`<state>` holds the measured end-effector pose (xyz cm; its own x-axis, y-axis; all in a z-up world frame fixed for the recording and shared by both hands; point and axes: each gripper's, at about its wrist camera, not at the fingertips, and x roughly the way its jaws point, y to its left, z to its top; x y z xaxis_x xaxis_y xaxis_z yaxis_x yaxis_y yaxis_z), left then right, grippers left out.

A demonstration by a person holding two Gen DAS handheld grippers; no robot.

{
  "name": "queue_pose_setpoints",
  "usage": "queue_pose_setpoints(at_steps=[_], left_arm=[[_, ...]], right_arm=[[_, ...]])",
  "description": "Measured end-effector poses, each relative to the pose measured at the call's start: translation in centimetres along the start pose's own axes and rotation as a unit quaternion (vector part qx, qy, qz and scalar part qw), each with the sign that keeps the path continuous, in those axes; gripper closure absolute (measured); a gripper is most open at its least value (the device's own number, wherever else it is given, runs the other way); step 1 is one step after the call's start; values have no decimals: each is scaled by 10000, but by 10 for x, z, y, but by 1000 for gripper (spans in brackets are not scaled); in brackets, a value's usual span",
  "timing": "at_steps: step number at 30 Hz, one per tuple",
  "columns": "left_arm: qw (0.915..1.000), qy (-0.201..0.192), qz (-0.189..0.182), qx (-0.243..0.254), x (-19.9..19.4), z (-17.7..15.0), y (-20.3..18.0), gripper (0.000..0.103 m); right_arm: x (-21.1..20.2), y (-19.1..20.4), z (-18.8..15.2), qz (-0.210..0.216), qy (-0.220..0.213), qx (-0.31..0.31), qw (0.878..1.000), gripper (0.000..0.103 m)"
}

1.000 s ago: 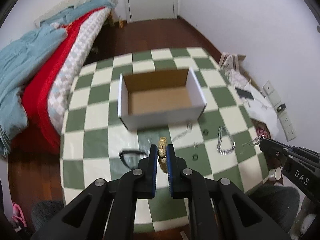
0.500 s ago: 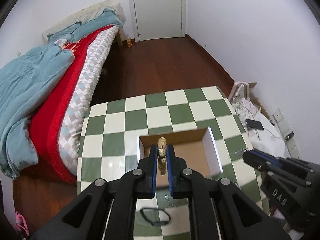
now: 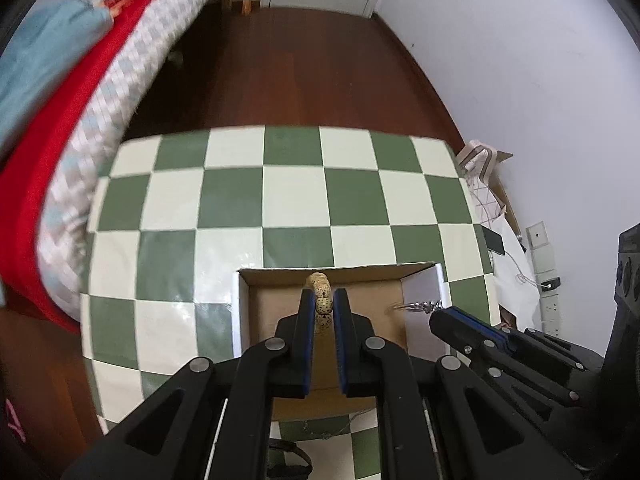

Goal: Organize jewelry
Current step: 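Lower both held pieces into the white box and open both tools, then withdraw both tools from the box back over the table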

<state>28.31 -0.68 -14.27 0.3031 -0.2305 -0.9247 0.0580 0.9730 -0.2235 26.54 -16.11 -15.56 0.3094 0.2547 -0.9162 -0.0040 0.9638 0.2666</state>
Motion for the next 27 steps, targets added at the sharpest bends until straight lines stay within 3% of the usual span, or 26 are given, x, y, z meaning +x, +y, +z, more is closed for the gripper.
queue_pose_setpoints(at_steps=[4,8,9,10,11,12,13,15,18,19,21,27], left_arm=[[9996,227,-82,-167,11,7,10,96],[9993,190,-114,-315,6,10,18,93],[9995,133,-32,-301,3,10,20,87],[9995,88,40,-301,0,11,21,74],[9995,15,115,-296,-3,11,22,65],[9993,-93,226,-283,-8,10,24,39],[9987,-196,382,-270,-12,9,25,20],[9968,-410,665,-180,-21,7,27,14],[9923,-571,1099,-14,-26,1,29,0],[9906,-618,1219,38,-28,-3,31,0],[9870,-698,1445,115,-30,-13,33,0],[9825,-788,1671,228,-31,-39,38,0]], right_arm=[[16,-2,10,181,249,86,9995,97],[23,-5,12,120,445,163,9988,94],[24,-5,12,62,450,167,9988,85],[23,-7,12,12,436,186,9989,72],[22,-7,10,-12,417,192,9989,65],[19,-7,10,-61,401,186,9990,54],[16,-7,8,-164,367,156,9991,46],[12,-6,4,-388,305,78,9988,38],[7,-4,-4,-853,228,-89,9961,13],[7,-3,-9,-1064,207,-167,9940,7],[9,-1,-19,-1301,217,-288,9908,4],[12,5,-43,-1515,192,-460,9872,0]])
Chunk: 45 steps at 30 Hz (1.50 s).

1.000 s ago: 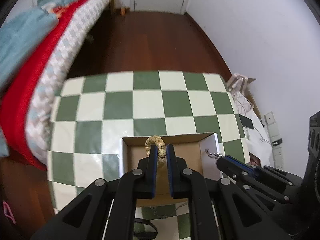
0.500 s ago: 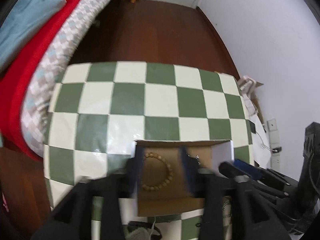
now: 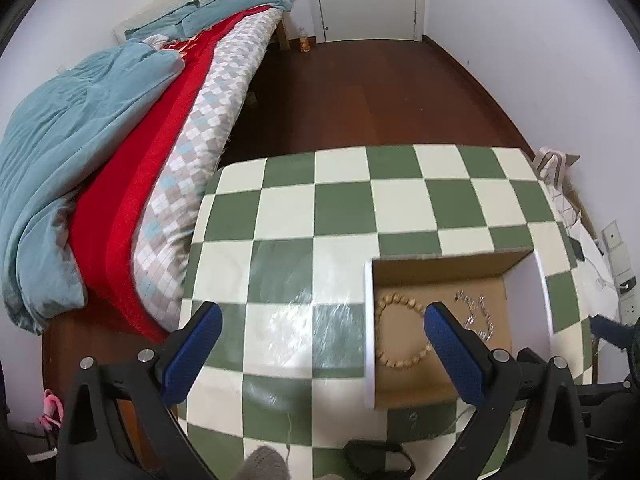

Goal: Organize jewelry
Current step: 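Withdraw both tools from the box back over the table, then grasp the black watch band with the left tool while the right tool grasps the silver chain bracelet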

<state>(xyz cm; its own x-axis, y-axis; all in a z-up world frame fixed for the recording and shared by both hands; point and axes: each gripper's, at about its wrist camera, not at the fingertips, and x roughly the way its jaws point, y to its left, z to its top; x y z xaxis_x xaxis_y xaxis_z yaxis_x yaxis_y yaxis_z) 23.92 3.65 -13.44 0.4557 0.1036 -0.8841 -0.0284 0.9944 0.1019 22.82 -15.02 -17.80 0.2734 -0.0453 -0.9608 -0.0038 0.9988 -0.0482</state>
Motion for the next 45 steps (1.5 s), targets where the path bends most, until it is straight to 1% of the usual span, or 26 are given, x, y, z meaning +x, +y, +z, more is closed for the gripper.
queue_pose_setpoints(at_steps=[3,8,14,18,24,31,39,43,45], left_arm=[[9999,-22,112,-33,-4,-9,4,0],[9996,-175,143,-162,-21,-21,13,0],[9984,-481,247,-186,-53,-35,19,0],[9976,-629,221,-184,-74,-48,21,0],[9958,-851,257,-230,-106,-67,24,0],[9924,-1178,293,-212,-142,-88,25,0],[9902,-1364,255,-168,-163,-105,23,0],[9878,-1512,245,-269,-168,-109,24,0],[9860,-1596,356,-318,-167,-111,25,0]], right_arm=[[-6,3,-11,11,-65,1,10000,0],[-25,5,-24,-36,-283,62,9996,0],[-57,7,-37,-91,-628,112,9979,0],[-80,6,-48,-139,-862,137,9961,0],[-115,6,-70,-230,-1200,144,9924,0],[-154,6,-99,-186,-1544,157,9877,0],[-187,6,-122,-153,-1847,200,9825,0],[-195,3,-131,-46,-1987,290,9796,0],[-196,-1,-134,23,-2041,371,9782,0]])
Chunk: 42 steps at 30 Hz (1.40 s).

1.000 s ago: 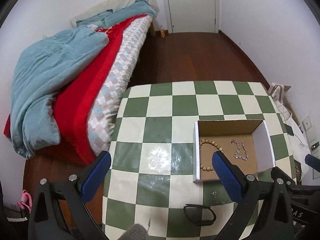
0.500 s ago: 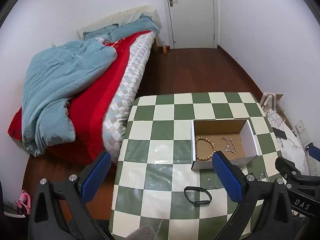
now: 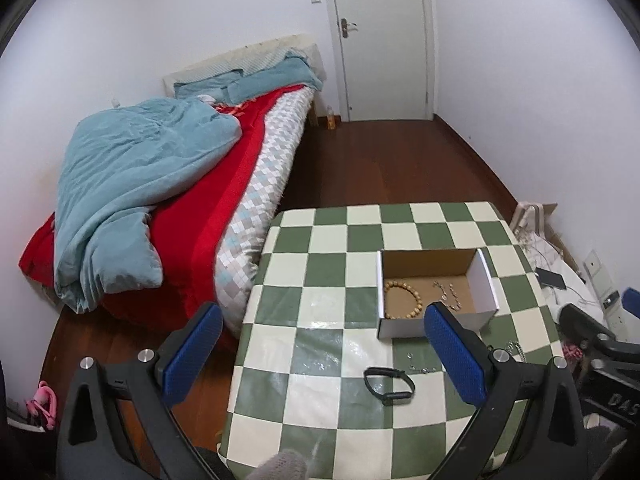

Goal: Organize jewelry
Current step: 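Grasp the black watch band with the left tool while the right tool grasps the silver chain bracelet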

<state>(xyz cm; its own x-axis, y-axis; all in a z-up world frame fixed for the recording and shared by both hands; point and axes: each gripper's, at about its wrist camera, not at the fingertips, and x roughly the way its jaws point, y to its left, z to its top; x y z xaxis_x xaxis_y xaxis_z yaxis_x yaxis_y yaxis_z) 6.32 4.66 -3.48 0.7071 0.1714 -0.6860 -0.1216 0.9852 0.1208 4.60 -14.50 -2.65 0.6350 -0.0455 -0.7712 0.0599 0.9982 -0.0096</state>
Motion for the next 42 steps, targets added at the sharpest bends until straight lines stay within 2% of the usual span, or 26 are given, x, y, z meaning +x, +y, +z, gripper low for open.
queue_pose_setpoints(at_steps=[4,8,11,15,20,22,24,26,29,30,31,32,34,36,38,42], left_arm=[[9998,14,133,-121,12,-7,6,0],[9988,348,353,-32,39,-24,7,0],[9971,661,382,-73,60,-41,8,0],[9938,1046,249,-288,86,-60,10,0],[9851,1654,-84,-469,129,-82,4,1],[9775,2015,-291,-555,151,-91,-2,11],[9720,2242,-432,-566,165,-98,-8,15],[9669,2437,-551,-512,178,-105,-18,23],[9627,2596,-662,-391,189,-112,-32,57],[9622,2607,-705,-348,190,-114,-36,82],[9625,2597,-743,-266,190,-116,-41,93],[9660,2500,-643,-102,187,-116,-46,94],[9683,2417,-627,99,184,-117,-55,101],[9704,2330,-597,217,179,-119,-60,102],[9722,2243,-567,353,172,-120,-65,102],[9772,1983,-548,529,148,-116,-68,102]], right_arm=[[11,-18,-9,109,99,365,9992,0],[35,-41,-26,12,378,705,9968,0],[56,-63,-42,-80,602,940,9937,1],[89,-91,-63,-251,896,1133,9892,24],[144,-115,-93,-367,1322,1261,9825,25],[166,-118,-103,-399,1512,1248,9798,30],[183,-116,-112,-434,1653,1193,9780,33],[195,-115,-118,-476,1728,1169,9768,33],[204,-113,-122,-484,1716,1133,9774,34],[205,-112,-123,-502,1699,1084,9782,36],[206,-110,-123,-470,1646,1058,9795,40],[207,-109,-123,-470,1621,1021,9804,44],[208,-103,-119,-546,1592,868,9819,73],[208,-99,-117,-505,1539,761,9839,95],[208,-100,-117,-444,1522,774,9843,95],[193,-111,-115,-75,1368,1197,9833,95]])
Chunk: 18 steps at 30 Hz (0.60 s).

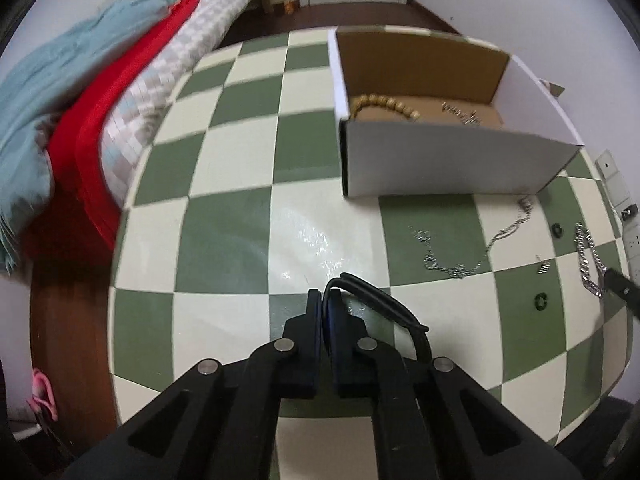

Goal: Organize jewelry
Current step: 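Grasp the black watch band with the left tool while the right tool grasps the silver chain bracelet, then lower the watch band and chain bracelet into the box and open both tools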

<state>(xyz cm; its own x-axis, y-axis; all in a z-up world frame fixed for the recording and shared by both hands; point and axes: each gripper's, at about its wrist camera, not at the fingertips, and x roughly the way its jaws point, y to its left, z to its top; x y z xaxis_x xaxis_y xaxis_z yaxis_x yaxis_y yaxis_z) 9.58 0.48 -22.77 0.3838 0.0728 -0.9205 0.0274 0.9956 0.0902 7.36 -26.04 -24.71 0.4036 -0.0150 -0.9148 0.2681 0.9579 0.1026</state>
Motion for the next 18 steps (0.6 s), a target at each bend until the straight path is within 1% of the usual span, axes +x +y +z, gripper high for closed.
queue_pose_setpoints(at_steps=[2,7,15,18], left_arm=[[9999,-155,4,65,-14,1,-3,102],[9987,-479,-88,130,-48,9,-4,102],[9953,-914,-285,116,-82,48,11,103],[9939,-1035,-359,110,-91,67,15,103]], right_arm=[[-17,-3,2,236,-128,115,9996,95],[-54,7,11,430,-367,-53,9984,95],[-110,35,32,758,-785,-304,9936,95],[-132,53,48,903,-998,-452,9899,95]])
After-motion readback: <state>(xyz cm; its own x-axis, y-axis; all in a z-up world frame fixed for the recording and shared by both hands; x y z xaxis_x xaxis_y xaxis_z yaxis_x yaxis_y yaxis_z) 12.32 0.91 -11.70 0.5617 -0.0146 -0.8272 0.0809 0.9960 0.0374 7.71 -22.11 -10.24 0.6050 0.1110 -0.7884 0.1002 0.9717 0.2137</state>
